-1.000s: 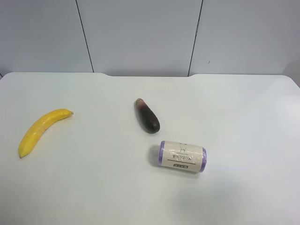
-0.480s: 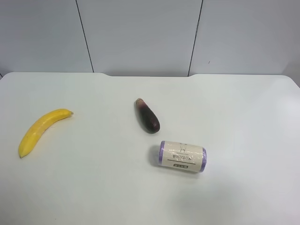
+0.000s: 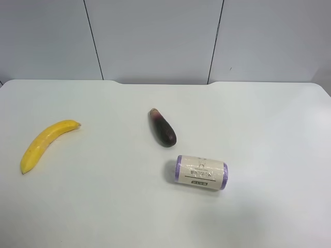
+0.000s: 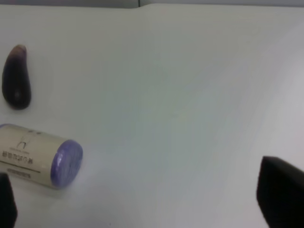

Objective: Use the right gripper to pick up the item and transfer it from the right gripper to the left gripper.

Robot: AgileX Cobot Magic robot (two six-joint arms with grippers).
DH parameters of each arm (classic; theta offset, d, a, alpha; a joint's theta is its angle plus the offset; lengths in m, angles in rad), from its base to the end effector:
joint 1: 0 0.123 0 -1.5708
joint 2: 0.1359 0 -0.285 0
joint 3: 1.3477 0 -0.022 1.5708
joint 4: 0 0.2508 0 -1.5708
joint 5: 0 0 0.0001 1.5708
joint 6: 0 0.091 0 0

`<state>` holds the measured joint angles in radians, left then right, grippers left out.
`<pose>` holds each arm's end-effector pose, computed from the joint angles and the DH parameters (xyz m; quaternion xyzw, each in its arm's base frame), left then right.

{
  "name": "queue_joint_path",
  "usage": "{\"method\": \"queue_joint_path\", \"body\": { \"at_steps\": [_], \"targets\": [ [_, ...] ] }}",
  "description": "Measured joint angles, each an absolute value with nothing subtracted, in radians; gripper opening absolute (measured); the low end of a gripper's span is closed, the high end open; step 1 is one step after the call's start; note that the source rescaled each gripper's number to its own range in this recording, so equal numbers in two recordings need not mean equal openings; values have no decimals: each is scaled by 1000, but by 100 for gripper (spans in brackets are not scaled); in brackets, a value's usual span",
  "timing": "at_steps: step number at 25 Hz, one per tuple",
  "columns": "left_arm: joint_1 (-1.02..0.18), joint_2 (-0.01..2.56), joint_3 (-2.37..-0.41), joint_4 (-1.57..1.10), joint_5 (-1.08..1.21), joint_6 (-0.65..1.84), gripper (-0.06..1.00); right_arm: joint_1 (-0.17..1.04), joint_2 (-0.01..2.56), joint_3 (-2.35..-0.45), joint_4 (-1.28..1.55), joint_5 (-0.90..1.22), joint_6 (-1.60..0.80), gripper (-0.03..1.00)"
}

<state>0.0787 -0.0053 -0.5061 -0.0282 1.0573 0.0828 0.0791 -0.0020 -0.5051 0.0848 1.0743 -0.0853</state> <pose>-0.0061 -0.0027 0.2793 0.0023 0.8493 0.0285 0.5272 -0.0070 0.0062 0.2778 -0.0722 0.8511 0.0407 0.5184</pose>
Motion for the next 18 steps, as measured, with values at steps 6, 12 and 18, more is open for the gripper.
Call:
{"method": "queue_joint_path", "body": {
  "at_steps": [6, 12, 18],
  "targets": [
    [79, -5, -506, -28, 1057, 83, 100, 79, -2, -505, 85, 1074, -85, 100],
    [79, -5, -506, -28, 1057, 83, 100, 79, -2, -505, 85, 1074, -85, 100],
    [79, -5, -506, -28, 1057, 83, 100, 79, -2, -505, 85, 1074, -85, 100]
  ]
}}
